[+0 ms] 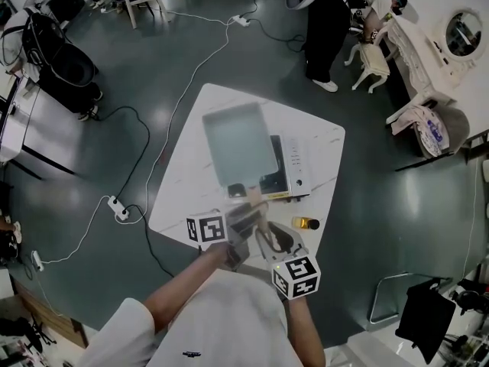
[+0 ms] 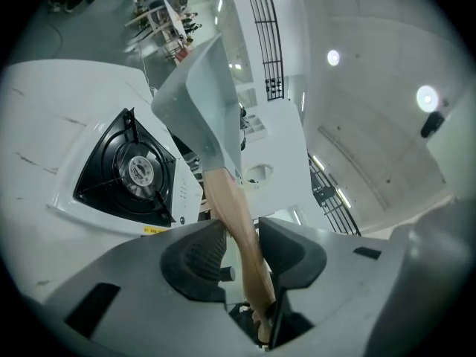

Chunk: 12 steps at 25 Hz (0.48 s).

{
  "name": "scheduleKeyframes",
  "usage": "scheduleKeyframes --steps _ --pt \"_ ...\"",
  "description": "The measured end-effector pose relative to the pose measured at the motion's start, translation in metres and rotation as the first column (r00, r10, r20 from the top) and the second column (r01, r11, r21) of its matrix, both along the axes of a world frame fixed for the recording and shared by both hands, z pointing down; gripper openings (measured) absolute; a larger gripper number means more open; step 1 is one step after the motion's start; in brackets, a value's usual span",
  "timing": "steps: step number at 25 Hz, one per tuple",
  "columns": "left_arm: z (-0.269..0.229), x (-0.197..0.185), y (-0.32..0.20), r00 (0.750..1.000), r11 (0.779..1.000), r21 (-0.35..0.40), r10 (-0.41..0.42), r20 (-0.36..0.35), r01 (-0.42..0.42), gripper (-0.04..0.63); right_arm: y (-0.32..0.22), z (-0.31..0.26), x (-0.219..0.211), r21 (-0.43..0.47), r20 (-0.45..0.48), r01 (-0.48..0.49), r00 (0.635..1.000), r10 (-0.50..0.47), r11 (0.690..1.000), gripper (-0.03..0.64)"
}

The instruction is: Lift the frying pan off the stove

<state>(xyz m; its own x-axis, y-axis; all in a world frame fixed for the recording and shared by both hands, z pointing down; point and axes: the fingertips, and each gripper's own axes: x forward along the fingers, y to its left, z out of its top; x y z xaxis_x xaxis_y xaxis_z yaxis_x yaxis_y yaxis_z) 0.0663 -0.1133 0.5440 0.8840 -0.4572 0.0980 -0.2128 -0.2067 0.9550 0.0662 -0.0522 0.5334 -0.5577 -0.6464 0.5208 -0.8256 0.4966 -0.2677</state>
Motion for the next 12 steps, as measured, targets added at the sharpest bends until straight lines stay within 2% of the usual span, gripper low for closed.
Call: scheduleKeyframes --steps 3,9,12 --pt "-0.016 -0.002 0.003 1.0 1.0 0.005 -0.026 -0.006 0.027 0.13 0.003 -0.017 0.0 0.031 0.003 0.019 1.0 -0.02 0.999 0.12" --pt "-0.038 -0.01 0.009 0.997 0.997 0.057 -0.056 0.046 0.053 0.127 0.011 -0.038 -0.007 0.075 0.043 0.045 0.998 -0.048 0.996 0.127" --pt "-0.047 -0.012 0.014 0.997 0.995 0.076 -0.063 0.045 0.059 0.126 0.016 -0.046 -0.009 0.09 0.059 0.052 0.997 -0.058 0.995 0.127"
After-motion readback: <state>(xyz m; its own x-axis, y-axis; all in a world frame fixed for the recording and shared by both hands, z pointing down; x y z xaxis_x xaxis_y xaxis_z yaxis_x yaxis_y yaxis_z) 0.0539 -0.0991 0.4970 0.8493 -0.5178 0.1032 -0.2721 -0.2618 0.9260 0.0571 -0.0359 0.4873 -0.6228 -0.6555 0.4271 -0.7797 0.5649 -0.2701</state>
